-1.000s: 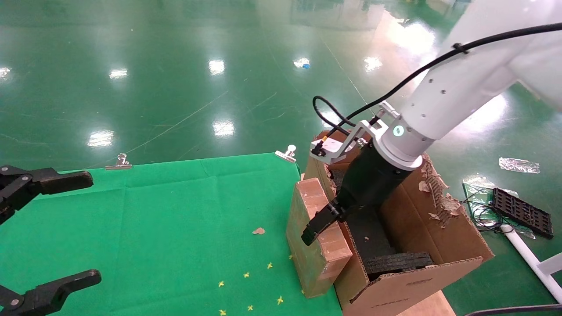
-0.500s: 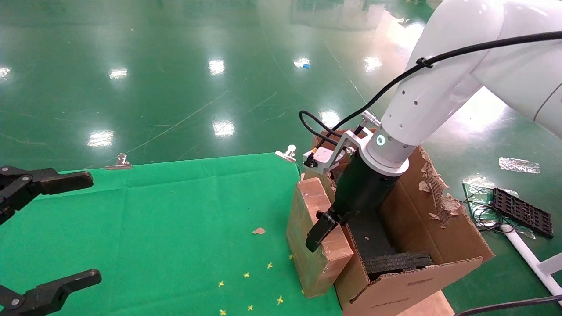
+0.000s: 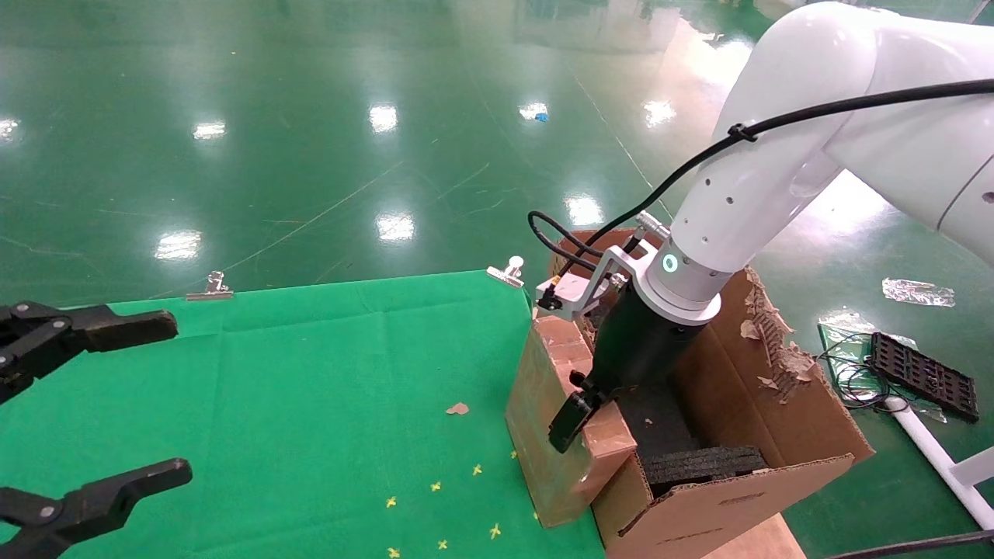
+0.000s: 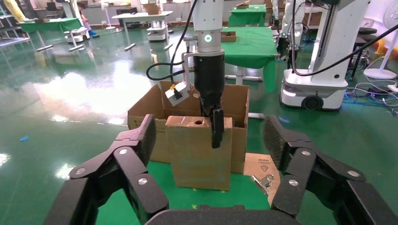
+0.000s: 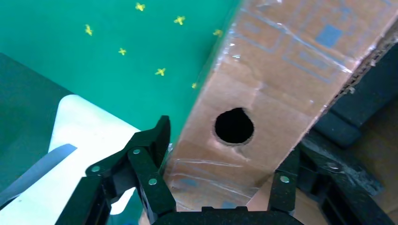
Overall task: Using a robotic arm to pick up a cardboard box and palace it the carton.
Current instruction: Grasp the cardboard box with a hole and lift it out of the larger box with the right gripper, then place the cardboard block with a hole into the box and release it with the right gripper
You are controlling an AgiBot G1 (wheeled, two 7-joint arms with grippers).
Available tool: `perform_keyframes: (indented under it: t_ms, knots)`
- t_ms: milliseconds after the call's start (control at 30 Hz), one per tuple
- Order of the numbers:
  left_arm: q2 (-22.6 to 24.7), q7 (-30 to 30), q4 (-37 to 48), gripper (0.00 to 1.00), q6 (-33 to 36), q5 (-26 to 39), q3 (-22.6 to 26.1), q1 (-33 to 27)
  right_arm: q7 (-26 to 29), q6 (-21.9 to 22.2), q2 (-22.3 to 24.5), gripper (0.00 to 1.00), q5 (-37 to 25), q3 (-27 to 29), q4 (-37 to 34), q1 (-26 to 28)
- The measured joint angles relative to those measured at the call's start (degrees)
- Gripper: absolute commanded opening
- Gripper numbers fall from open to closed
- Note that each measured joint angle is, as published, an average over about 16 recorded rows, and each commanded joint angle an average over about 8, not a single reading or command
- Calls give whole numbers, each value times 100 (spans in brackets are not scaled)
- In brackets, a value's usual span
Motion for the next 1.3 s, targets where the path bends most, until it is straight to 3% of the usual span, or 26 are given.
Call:
perform_keyframes:
  t_ms: [300,667,867,1067,1133,1300]
  knots:
    - [-1,2,0,0,-1,-2,3,-1,-263,151,278,0,120,202,11,240]
    - [-3,4,0,0,-3,-5,7,-2,-1292,607,1157,0,356,886,-218,1230]
    - [-4,5,0,0,-4,-7,10,-2,-1717,725,1621,0,178,1045,-613,1702]
    - [-5,6,0,1,-5,-8,12,-3,-1817,653,1928,0,-132,946,-1102,1844]
    - [-5,6,0,13,-5,-9,12,-3,-1797,608,1994,0,-212,888,-1270,1810]
    - [-6,7,0,75,-6,-10,14,-3,-1734,510,2097,0,-311,745,-1700,1562]
